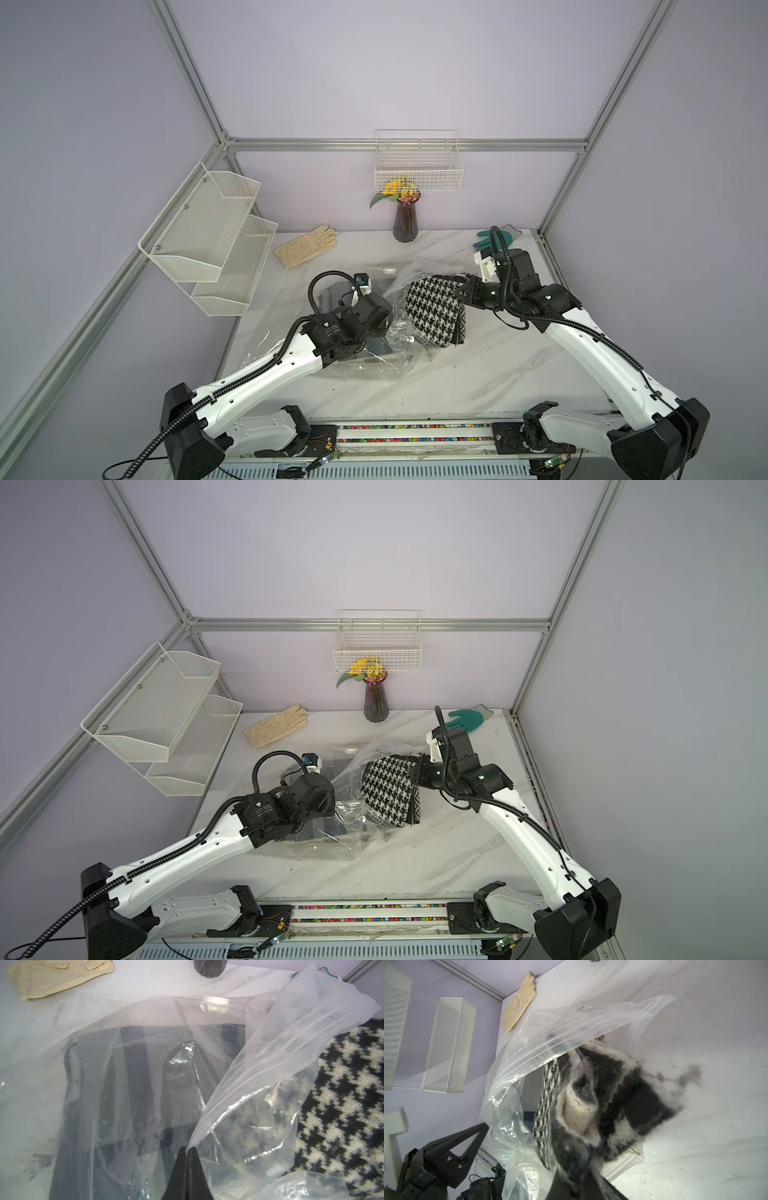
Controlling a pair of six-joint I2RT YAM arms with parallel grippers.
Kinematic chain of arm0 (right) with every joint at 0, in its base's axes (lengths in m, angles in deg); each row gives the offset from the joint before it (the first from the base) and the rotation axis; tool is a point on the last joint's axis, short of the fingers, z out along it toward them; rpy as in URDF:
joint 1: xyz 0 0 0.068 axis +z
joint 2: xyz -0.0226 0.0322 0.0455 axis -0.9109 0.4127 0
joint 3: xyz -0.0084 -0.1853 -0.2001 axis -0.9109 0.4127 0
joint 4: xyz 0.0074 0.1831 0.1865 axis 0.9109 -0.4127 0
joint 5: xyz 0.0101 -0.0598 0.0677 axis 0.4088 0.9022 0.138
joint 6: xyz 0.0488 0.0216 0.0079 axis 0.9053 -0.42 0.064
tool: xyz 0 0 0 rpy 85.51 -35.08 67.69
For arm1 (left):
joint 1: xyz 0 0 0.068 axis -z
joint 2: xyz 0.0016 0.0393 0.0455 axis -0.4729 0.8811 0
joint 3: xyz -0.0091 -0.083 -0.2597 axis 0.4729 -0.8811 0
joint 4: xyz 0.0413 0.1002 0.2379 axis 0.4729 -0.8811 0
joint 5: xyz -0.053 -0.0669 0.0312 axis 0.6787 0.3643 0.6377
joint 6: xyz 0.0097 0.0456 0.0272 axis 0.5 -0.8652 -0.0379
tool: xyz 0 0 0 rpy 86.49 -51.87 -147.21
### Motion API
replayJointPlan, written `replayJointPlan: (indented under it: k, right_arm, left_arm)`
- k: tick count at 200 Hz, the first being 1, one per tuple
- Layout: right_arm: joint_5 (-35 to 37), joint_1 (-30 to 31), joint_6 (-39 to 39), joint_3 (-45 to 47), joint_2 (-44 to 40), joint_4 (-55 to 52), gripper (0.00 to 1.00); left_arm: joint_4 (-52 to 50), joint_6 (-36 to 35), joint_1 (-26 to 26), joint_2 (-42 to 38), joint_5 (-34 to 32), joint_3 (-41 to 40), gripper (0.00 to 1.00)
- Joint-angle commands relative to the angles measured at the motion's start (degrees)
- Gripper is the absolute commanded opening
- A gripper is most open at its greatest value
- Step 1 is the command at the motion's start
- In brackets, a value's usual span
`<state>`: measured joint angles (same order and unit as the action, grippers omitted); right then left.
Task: Take the scarf out of the vacuum bag
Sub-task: Take out the scarf from the vacuum bag.
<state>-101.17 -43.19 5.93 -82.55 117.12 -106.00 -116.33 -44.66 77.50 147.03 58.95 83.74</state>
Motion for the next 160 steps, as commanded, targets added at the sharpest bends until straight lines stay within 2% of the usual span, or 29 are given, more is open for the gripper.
replayJointPlan:
  k: [1, 70, 119, 160]
  right_arm:
    - [4.0, -2.4, 0.2, 0.1, -2.7, -3.7, 0.0]
    - [11.1, -9.0, 1.4, 3.0, -2.4, -6.1, 0.0]
    - [12.0, -19.6, -1.4, 4.4, 4.0, -5.4, 0.0]
    - [12.9, -27.1, -3.4, 5.1, 7.4, -3.3, 0.0]
  left_arm:
    - [1.9, -3.7, -2.2, -1.4, 1.4, 1.1, 0.0]
    - [2.8, -10.1, -6.9, 0.1, 6.2, 2.3, 0.0]
    - [3.9, -11.5, -8.3, -2.5, 5.8, 1.7, 0.0]
    - [2.2, -13.1, -9.1, -1.1, 4.3, 3.9, 0.0]
